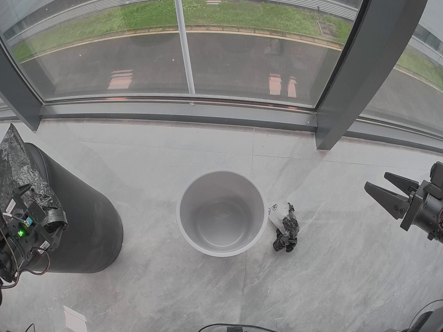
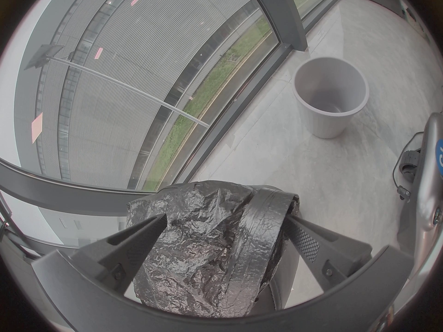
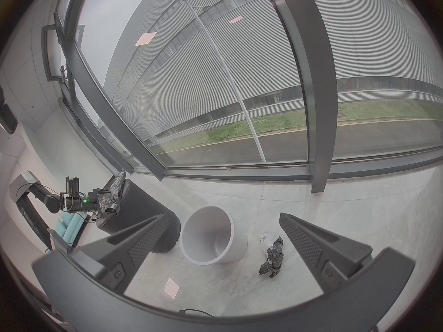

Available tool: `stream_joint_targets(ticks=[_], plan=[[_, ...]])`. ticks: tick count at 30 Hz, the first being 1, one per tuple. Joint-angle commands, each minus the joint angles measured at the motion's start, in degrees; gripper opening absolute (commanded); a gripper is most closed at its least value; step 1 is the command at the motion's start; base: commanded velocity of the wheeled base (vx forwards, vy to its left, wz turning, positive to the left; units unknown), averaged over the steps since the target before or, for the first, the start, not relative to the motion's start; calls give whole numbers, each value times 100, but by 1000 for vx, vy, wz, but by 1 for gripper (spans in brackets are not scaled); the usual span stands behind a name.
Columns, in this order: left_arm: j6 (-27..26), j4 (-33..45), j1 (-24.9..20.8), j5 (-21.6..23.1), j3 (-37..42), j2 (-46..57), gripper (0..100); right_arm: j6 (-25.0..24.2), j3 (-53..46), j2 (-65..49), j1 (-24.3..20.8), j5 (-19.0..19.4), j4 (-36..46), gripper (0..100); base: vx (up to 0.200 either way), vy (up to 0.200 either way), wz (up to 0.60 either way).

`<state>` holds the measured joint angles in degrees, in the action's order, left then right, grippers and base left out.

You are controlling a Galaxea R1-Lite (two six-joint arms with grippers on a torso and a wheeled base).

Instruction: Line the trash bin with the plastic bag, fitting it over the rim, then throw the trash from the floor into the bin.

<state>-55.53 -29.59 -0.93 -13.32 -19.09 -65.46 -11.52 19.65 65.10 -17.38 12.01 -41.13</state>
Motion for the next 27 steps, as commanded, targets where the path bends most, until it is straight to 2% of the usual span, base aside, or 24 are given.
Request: stream_joint_targets(ticks=[1,7,8,14,23,27], plan=[[16,-3,5,-4,-33,-45,100,1,4,-15,-2,3,0,100,0,0,0],[24,-170,14,-12,-77,-116,100,1,4,-23,-2,3,0,100,0,0,0],[33,-258,22,-12,-68,-151,0,1,-5,-23,-2,3,9,100,0,0,0],[16,-654,40,-12,2,-344,0,1,-23,-23,-2,3,0,100,0,0,0],[33,-671,40,-4,2,-318,0,9,-23,-32,-2,3,0,100,0,0,0],[429,-680,22,14,-95,-133,0,9,-32,-111,-2,3,9,100,0,0,0]])
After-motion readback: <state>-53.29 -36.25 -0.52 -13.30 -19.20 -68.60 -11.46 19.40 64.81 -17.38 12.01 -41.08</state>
